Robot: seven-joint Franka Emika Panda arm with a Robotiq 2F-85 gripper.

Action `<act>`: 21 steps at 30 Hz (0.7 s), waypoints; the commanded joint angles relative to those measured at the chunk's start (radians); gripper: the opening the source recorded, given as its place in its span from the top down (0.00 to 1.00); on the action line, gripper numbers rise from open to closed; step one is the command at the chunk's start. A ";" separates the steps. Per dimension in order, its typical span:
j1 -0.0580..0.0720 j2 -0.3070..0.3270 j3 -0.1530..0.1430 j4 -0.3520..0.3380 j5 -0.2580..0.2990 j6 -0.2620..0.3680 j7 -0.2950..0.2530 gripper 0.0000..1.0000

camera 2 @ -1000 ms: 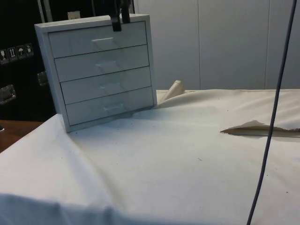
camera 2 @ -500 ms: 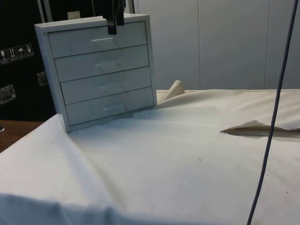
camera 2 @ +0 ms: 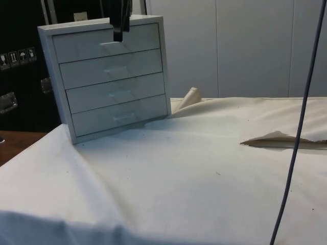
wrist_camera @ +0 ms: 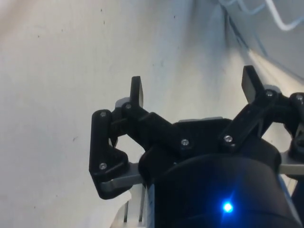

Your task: Open the drawer, then close it.

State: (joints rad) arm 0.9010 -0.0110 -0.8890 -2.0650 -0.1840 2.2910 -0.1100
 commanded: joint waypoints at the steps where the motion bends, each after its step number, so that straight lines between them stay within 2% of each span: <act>1: -0.002 -0.005 -0.001 -0.007 -0.006 0.022 -0.008 0.00; 9: -0.008 0.000 -0.003 -0.012 -0.012 0.061 -0.060 0.00; 21: -0.011 0.008 -0.011 -0.008 -0.006 0.075 -0.142 0.00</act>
State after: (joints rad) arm 0.8910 -0.0030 -0.8990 -2.0720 -0.1850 2.3580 -0.2450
